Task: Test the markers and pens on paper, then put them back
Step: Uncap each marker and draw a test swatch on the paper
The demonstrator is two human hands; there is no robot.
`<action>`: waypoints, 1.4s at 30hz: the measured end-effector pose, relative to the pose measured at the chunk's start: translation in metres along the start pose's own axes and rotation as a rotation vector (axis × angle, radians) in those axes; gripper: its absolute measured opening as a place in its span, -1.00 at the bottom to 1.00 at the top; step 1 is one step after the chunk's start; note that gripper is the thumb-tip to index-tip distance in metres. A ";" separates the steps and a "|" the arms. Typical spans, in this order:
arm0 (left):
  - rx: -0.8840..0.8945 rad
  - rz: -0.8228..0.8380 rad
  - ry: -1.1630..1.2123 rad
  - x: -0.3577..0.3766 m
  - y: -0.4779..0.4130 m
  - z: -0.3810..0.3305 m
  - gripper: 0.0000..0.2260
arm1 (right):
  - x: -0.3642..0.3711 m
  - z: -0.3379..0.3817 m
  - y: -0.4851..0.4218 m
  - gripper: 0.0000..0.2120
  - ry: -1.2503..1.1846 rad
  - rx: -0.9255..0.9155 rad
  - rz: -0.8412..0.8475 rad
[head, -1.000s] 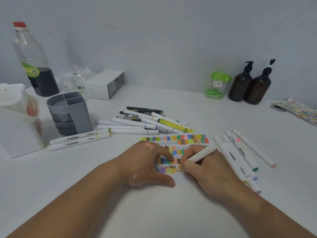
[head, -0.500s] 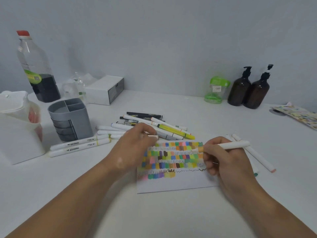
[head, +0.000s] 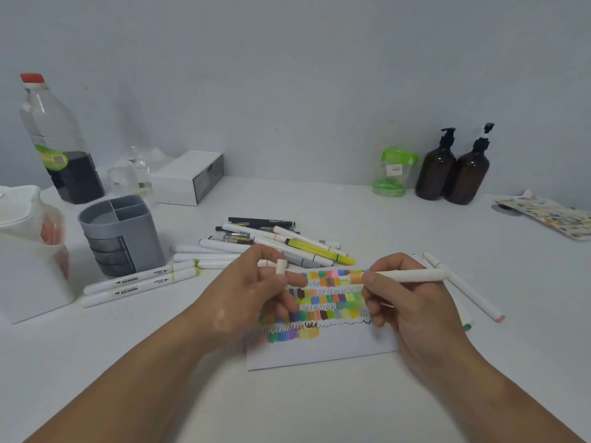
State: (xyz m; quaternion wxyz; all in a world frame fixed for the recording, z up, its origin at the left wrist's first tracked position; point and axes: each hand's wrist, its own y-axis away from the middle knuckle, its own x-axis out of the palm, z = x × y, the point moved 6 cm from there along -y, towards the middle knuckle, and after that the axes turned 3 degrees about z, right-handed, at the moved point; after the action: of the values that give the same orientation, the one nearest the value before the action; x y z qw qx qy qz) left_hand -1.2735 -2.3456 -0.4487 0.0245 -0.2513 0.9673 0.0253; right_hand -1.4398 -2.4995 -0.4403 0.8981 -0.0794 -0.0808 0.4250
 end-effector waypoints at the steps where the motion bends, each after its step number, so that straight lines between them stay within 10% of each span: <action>1: 0.010 0.024 -0.039 0.003 0.001 -0.001 -0.93 | 0.001 0.001 0.001 -0.88 0.011 -0.007 0.011; 9: 0.121 0.063 -0.425 0.011 0.001 -0.003 -0.87 | 0.009 0.004 0.004 -0.92 -0.073 -0.005 0.088; 42: 0.216 0.090 -0.217 0.016 0.005 -0.010 -0.84 | 0.021 0.002 0.007 -0.78 0.012 0.065 0.111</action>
State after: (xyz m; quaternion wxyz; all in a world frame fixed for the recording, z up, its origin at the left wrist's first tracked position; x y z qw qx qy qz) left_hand -1.2900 -2.3492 -0.4394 0.1544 -0.1992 0.9664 -0.0507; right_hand -1.4325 -2.4784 -0.4382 0.8758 -0.0570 -0.0572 0.4759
